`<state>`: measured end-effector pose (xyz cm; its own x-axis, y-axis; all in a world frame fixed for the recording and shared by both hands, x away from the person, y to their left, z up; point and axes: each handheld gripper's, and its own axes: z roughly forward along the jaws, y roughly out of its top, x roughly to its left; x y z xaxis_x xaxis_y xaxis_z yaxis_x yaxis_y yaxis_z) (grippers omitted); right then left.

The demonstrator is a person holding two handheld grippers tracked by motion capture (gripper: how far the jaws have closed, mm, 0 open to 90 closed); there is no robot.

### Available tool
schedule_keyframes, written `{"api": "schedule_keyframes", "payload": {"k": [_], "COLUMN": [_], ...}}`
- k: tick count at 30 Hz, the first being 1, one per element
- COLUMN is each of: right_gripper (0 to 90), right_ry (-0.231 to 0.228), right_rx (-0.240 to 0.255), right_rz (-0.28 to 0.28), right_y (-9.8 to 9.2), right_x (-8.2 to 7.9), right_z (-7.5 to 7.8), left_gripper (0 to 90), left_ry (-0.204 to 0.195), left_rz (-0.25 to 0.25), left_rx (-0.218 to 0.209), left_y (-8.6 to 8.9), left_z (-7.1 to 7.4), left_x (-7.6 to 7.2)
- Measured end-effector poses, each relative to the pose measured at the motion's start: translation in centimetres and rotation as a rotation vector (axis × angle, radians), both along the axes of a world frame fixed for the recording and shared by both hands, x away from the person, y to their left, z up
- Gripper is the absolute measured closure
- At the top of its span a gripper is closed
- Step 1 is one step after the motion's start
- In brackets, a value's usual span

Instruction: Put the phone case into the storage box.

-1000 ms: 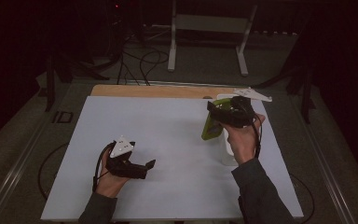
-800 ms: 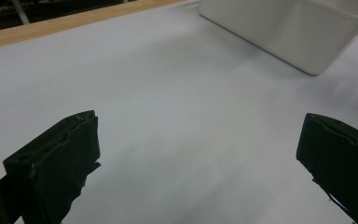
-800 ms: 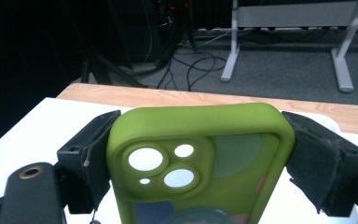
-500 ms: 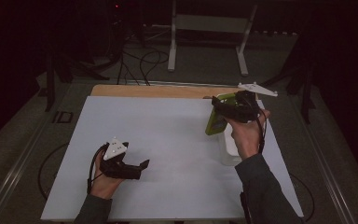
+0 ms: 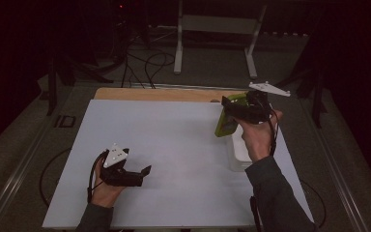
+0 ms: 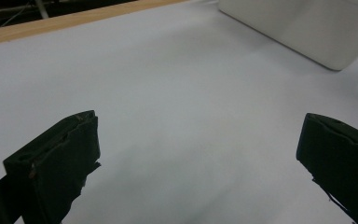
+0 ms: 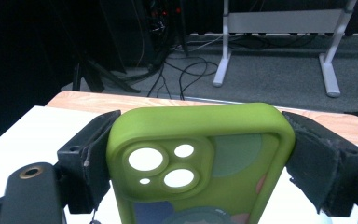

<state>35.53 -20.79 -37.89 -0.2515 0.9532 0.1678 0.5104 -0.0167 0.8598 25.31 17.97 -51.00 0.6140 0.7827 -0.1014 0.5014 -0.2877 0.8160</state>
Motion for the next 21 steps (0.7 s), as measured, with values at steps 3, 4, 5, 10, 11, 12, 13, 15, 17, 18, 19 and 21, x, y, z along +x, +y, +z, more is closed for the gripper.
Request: {"api": "schedule_keyframes", "payload": {"k": [3, 4, 5, 10, 11, 12, 13, 15, 17, 18, 19, 21], "right_gripper": [15.9, 15.9, 15.9, 15.9, 15.9, 15.9, 15.9, 15.9, 15.9, 15.9, 15.9, 15.9], "right_ry": [-0.002, -0.002, -0.002, 0.002, 0.001, 0.001, 0.001, 0.003, 0.002, 0.004, 0.003, 0.003], "right_rx": [0.002, 0.002, 0.002, 0.002, 0.000, 0.000, -0.003, -0.002, -0.002, -0.001, -0.001, -0.004], "right_rz": [-0.002, -0.004, -0.004, -0.017, -0.018, -0.018, -0.024, -0.030, -0.031, -0.034, -0.037, -0.040], "right_y": [-0.1, -0.1, -0.1, -0.3, -0.4, -0.4, -0.6, -0.7, -0.8, -0.8, -0.9, -1.1], "right_x": [0.1, 0.1, 0.1, 0.3, 0.4, 0.4, 0.5, 0.5, 0.5, 0.6, 0.6, 0.7], "right_z": [0.1, 0.1, 0.1, 0.0, 0.0, 0.0, -0.1, -0.1, -0.1, -0.1, -0.1, -0.1], "left_gripper": [0.0, 0.0, 0.0, 0.0, 0.0, 0.0, 0.0, 0.0, 0.0, 0.0, 0.0, 0.0], "left_ry": [-0.005, -0.005, -0.008, -0.011, -0.012, -0.012, -0.012, -0.013, -0.015, -0.016, -0.017, -0.019], "left_rz": [0.010, 0.010, 0.015, 0.025, 0.026, 0.026, 0.031, 0.034, 0.036, 0.032, 0.033, 0.034], "left_rx": [0.004, 0.004, 0.000, 0.000, 0.001, 0.001, 0.002, 0.006, 0.008, 0.008, 0.010, 0.009], "left_y": [0.1, 0.1, 0.2, 0.4, 0.5, 0.5, 0.6, 0.7, 0.8, 0.8, 0.8, 0.9], "left_z": [0.0, 0.0, 0.0, -0.1, -0.1, -0.1, -0.1, -0.2, -0.2, -0.2, -0.2, -0.3], "left_x": [-0.1, -0.1, -0.2, -0.3, -0.4, -0.4, -0.5, -0.6, -0.7, -0.7, -0.7, -0.8]}}
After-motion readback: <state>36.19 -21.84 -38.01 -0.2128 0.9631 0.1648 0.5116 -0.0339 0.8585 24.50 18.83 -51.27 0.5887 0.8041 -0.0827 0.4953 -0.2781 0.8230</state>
